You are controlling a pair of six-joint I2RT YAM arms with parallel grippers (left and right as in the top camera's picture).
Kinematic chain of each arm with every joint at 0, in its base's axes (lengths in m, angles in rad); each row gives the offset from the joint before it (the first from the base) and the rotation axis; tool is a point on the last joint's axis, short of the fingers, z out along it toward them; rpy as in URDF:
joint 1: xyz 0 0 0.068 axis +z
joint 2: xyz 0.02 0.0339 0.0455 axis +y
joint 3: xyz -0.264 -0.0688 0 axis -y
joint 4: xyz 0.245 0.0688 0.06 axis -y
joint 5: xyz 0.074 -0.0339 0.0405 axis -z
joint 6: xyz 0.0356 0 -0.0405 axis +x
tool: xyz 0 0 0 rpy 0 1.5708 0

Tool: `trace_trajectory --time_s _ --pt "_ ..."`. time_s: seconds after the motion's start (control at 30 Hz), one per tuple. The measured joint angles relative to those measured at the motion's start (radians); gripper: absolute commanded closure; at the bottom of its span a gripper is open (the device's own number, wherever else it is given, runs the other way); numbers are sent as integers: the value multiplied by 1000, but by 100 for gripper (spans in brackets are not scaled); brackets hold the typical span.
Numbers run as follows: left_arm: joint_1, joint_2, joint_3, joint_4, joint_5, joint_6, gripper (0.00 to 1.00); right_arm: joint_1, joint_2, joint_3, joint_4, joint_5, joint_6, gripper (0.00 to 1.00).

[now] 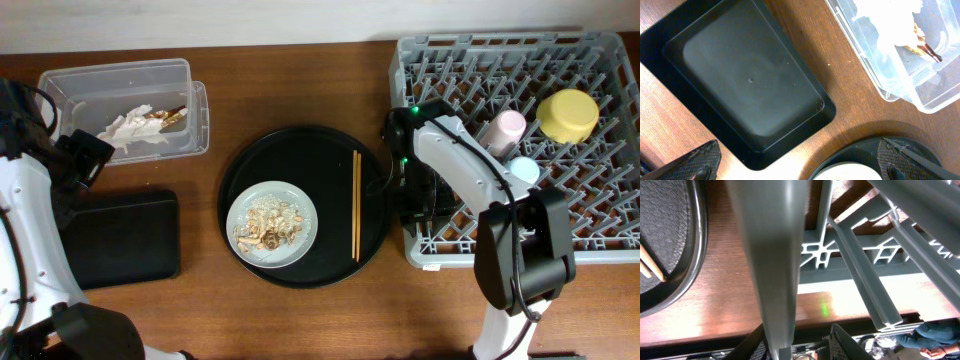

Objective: Sort waste into correct bins and load items into the dishwasher rack
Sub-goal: 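Move the right gripper left over the round tray toward the chopsticks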

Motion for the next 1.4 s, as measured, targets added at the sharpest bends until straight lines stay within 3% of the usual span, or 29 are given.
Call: trace_trajectory --time_s 0.4,0.6,0.63,0.7,0.73,0.77,1.0,1.23,1.37,1.4 --pt "0 0 0 0 0 0 1 -12 -22 -11 -11 13 -14 64" --pt "0 0 0 0 0 0 1 -78 -235 -9 -3 29 -18 63" --pt "0 0 0 0 0 0 1 -84 -297 -2 16 27 -18 56" --pt "0 0 0 0 0 0 1 -85 -385 11 66 -1 -13 15" --pt "0 0 0 0 0 0 1 -85 -440 15 105 -36 -14 4" --pt "0 0 0 0 0 0 1 -85 -473 21 125 -65 -13 3" --pt "0 0 0 0 0 0 1 -79 -524 27 269 -276 -14 2" --pt "0 0 0 0 0 0 1 27 -462 27 389 -324 -13 1" --pt "0 0 0 0 0 0 1 79 -394 27 437 -267 63 10" --pt "0 0 0 0 0 0 1 86 -372 27 453 -251 85 17"
